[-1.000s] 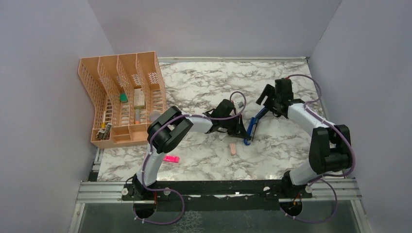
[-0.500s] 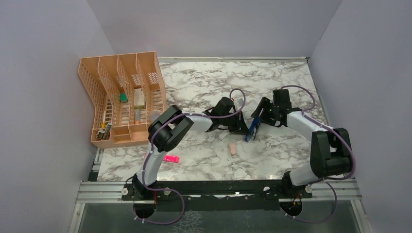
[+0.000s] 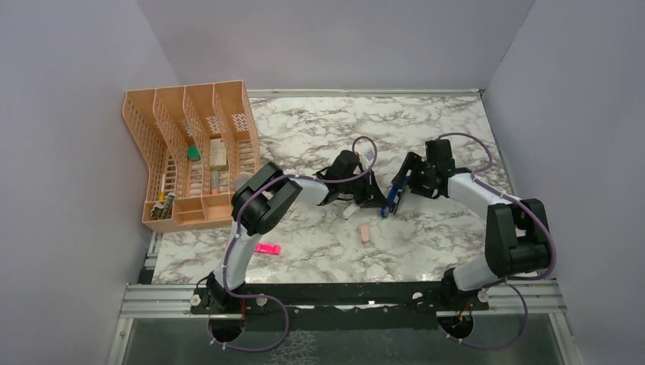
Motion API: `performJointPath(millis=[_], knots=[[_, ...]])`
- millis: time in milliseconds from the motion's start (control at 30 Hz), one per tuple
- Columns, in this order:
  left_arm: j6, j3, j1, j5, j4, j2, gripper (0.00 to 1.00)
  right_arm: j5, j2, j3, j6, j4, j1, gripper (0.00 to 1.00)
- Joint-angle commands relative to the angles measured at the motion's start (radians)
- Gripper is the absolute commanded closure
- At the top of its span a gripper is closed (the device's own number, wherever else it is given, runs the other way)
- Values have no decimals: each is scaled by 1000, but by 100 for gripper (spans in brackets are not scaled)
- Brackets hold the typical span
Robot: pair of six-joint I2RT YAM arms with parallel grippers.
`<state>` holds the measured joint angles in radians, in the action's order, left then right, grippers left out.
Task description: Load the staples into the stapler
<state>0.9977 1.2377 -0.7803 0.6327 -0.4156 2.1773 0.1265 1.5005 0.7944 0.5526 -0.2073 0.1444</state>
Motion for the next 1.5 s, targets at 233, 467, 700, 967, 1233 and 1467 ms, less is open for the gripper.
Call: performJointPath(millis=[233,467,700,967,1233,1467], knots=[[21,-48,34,-9,-14,45,100,-120,47,149,-81,-83,20,22],[15,-72,47,-21,-12,53,100,-263,50,190,-85,-113,20,22],[1,-91,56,-40,-9,58,100,-324,87,228,-87,-112,20,23],[-21,-93,62,-66,17,60,100,-345,122,257,-87,-104,20,23],[-36,-90,64,-85,39,64,100,-351,127,213,-1,-47,20,19],[-45,-89,66,-88,50,64,100,-353,87,122,82,103,20,29]])
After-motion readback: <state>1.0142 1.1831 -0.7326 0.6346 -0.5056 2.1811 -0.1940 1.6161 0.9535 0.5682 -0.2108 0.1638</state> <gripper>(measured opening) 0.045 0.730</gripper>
